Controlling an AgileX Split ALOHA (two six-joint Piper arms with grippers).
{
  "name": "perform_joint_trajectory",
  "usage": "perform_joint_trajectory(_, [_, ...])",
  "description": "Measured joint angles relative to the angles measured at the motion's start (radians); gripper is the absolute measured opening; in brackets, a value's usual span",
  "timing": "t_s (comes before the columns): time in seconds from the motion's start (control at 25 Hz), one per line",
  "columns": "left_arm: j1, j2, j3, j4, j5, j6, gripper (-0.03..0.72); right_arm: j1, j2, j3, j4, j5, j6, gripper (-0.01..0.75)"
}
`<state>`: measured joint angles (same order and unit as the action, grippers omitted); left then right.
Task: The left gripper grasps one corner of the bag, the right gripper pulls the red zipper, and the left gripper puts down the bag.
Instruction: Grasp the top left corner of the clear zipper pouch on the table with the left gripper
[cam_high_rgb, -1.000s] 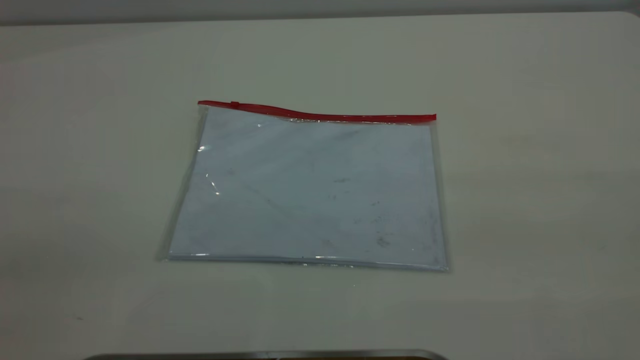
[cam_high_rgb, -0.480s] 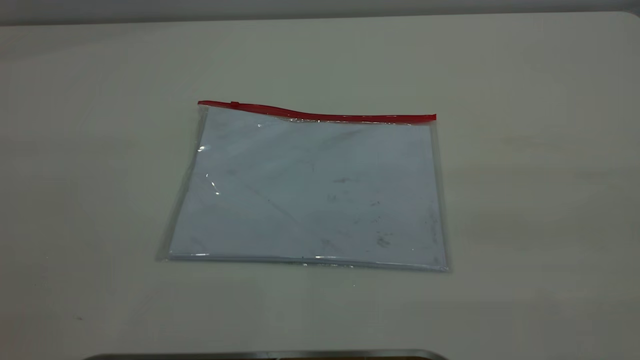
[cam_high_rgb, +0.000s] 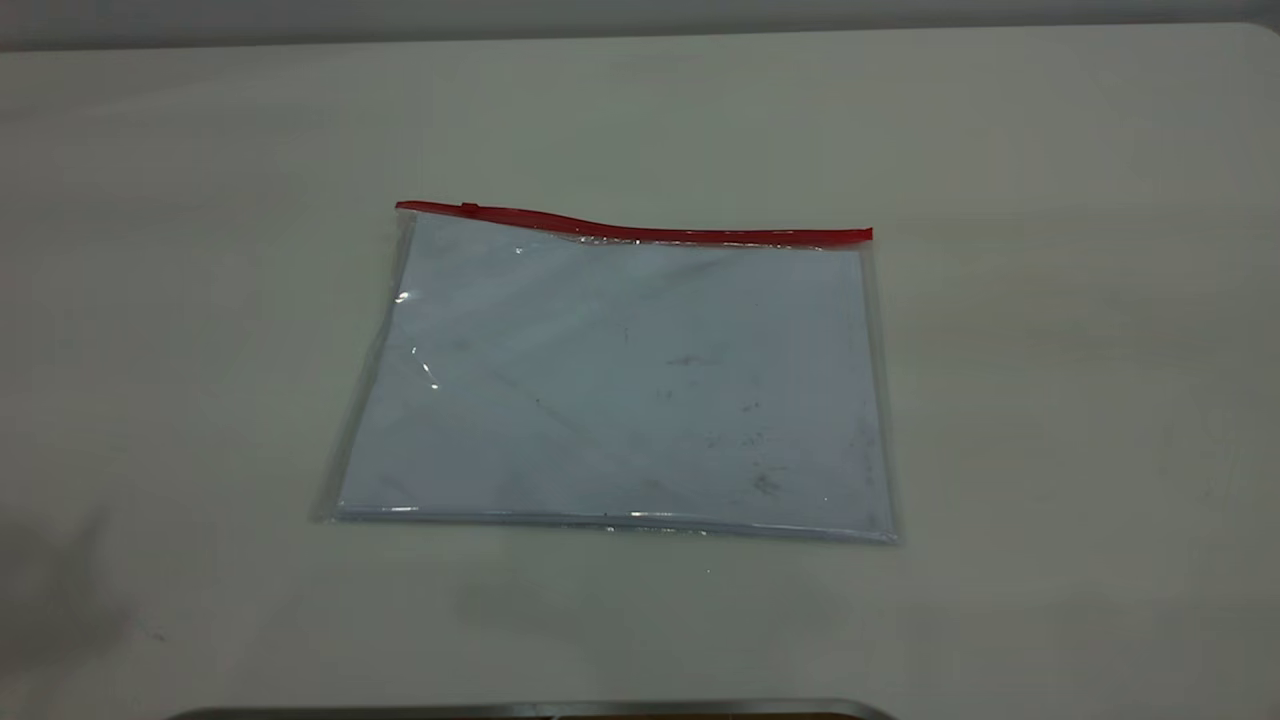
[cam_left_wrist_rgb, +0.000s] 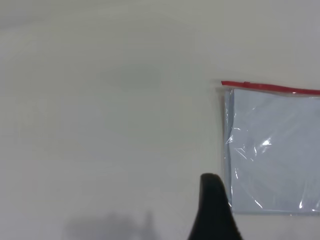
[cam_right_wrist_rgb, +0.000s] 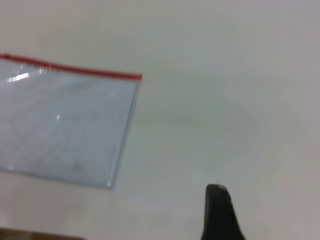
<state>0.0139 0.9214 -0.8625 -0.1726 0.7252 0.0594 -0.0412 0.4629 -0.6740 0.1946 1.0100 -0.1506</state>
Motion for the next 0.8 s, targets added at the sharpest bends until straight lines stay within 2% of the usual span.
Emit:
perform_joint_trajectory(0.24, [0.0, 0.289, 0.0, -0.124, -0.118, 0.072, 0.59, 0.0, 0.182, 0.0, 0.052, -0.078, -0.01, 0.526])
perform_joint_trajectory(0.48, [0.0, 0.579, -0.028, -0.288, -0.245, 0.225, 0.59, 0.0, 0.315, 0.0, 0.134, -0.2, -0.065, 0.526])
perform_joint_trajectory(0.64, [0.0, 0.766, -0.126, -0.417, -0.245, 0.339, 0.59, 0.0, 0.416, 0.0, 0.186, -0.263, -0.119, 0.526])
perform_joint_trajectory(0.8, [0.001, 0.948, -0.289, -0.532, -0.169, 0.501, 0.59, 0.0, 0.515, 0.0, 0.197, -0.303, -0.158, 0.526])
